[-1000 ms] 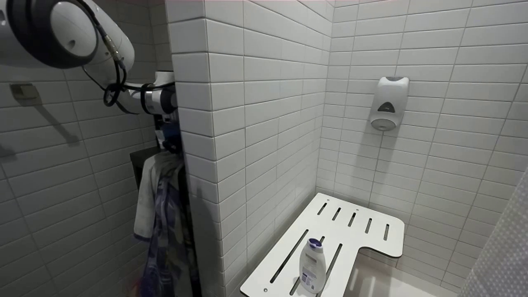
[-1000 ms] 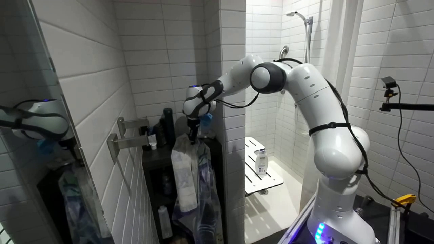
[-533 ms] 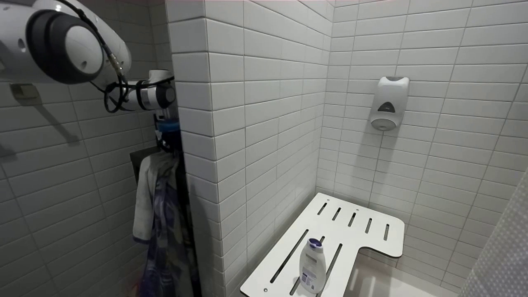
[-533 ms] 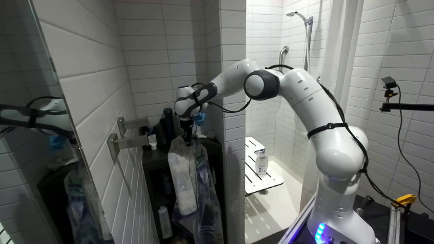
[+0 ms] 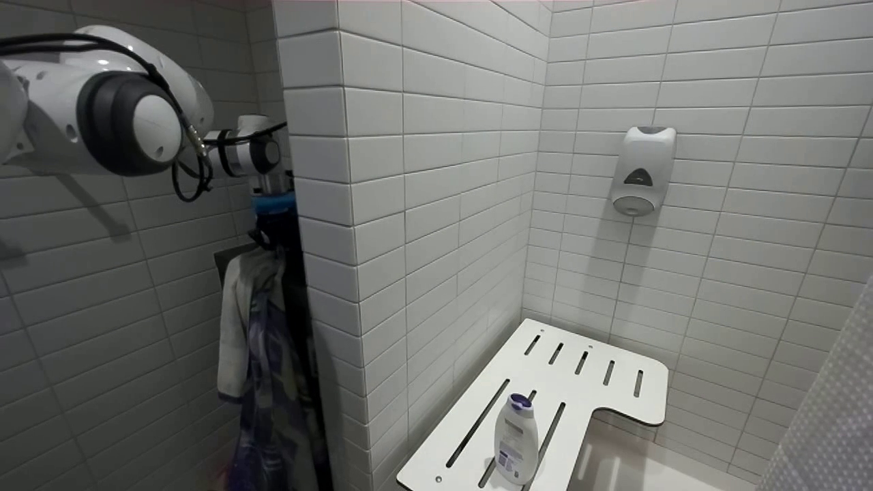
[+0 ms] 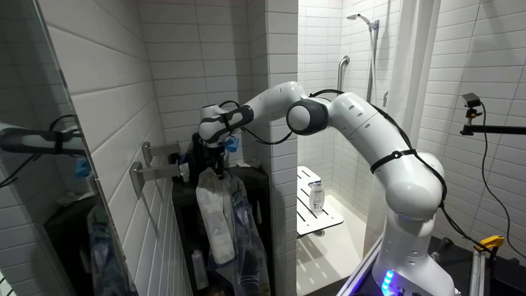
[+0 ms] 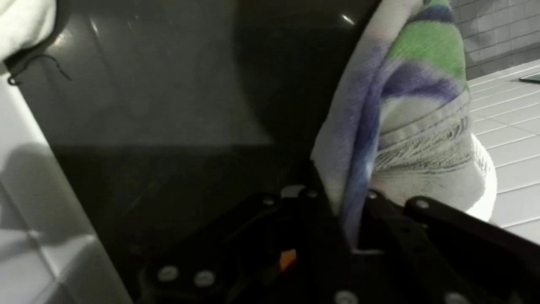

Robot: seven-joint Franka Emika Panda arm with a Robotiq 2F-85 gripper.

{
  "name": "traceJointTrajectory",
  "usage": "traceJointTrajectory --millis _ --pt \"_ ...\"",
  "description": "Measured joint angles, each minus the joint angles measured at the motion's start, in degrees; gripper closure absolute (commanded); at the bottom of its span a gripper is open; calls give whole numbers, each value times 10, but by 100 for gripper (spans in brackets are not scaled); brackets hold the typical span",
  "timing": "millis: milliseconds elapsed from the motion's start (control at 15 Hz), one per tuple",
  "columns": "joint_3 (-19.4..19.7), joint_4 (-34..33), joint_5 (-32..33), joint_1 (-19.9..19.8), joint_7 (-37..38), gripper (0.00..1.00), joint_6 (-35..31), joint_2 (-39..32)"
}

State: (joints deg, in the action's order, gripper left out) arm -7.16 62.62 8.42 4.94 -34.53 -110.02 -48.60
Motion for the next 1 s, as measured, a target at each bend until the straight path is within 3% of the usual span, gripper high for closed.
traceJointTrajectory --millis 333,1000 --pt "2 -58 15 20 -4 97 40 -31" --pt "2 -33 -12 -20 14 97 28 -17"
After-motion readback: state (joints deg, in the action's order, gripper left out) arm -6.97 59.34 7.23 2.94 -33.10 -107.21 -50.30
